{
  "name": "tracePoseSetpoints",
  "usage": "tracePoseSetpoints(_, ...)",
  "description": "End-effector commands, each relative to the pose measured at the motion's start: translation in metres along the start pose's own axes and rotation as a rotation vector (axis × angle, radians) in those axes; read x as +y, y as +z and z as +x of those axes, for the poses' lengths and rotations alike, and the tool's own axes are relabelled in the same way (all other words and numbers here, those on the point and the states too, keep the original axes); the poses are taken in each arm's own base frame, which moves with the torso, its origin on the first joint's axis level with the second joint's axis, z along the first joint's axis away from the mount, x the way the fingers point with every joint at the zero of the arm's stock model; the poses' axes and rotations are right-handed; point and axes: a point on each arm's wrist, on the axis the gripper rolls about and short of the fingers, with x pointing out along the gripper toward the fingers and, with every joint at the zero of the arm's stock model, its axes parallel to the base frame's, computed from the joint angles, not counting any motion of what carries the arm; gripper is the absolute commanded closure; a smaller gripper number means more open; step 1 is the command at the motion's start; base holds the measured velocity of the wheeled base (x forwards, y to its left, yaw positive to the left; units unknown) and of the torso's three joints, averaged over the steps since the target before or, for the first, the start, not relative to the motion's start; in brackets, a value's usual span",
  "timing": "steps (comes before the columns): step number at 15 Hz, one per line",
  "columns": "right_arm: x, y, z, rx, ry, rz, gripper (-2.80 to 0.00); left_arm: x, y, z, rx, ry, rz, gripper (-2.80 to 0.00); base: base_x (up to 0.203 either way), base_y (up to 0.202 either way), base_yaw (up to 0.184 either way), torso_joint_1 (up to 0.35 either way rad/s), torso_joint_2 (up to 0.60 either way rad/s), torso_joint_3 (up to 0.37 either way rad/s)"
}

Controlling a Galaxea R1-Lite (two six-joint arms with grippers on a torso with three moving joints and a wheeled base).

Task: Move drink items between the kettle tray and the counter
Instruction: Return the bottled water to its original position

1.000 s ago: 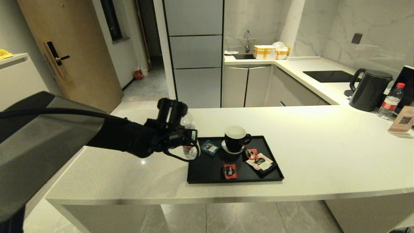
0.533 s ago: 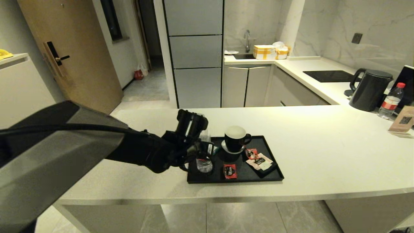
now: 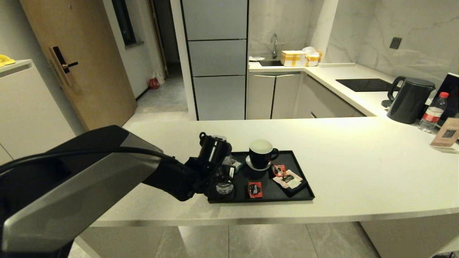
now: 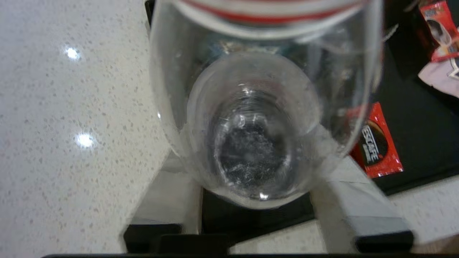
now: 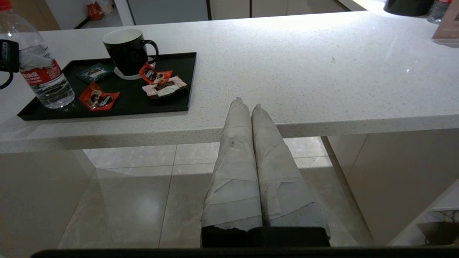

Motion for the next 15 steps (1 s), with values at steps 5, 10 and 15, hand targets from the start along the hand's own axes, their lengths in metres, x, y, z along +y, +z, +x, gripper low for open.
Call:
tracePoseSetpoints(5, 0.0, 0.0, 0.0, 0.002, 0.0, 0.0, 0.0, 0.003, 0.001, -0.01, 0.002, 0.003, 0.007, -2.8, 0.0, 0.0, 0.0, 0.0, 0.0, 0.0)
tracePoseSetpoints(10, 0.0, 0.0, 0.0, 0.002, 0.0, 0.0, 0.0, 0.012, 0.004, -0.042, -0.003, -0.001, -0.001, -2.8, 0.0, 0.0, 0.0, 0.0, 0.0, 0.0)
tracePoseSetpoints(15, 0.0, 0.0, 0.0, 0.002, 0.0, 0.0, 0.0, 0.028, 0.007, -0.11, -0.037, -0.024, -0.01, -2.8, 0.0, 0.0, 0.0, 0.0, 0.0, 0.0)
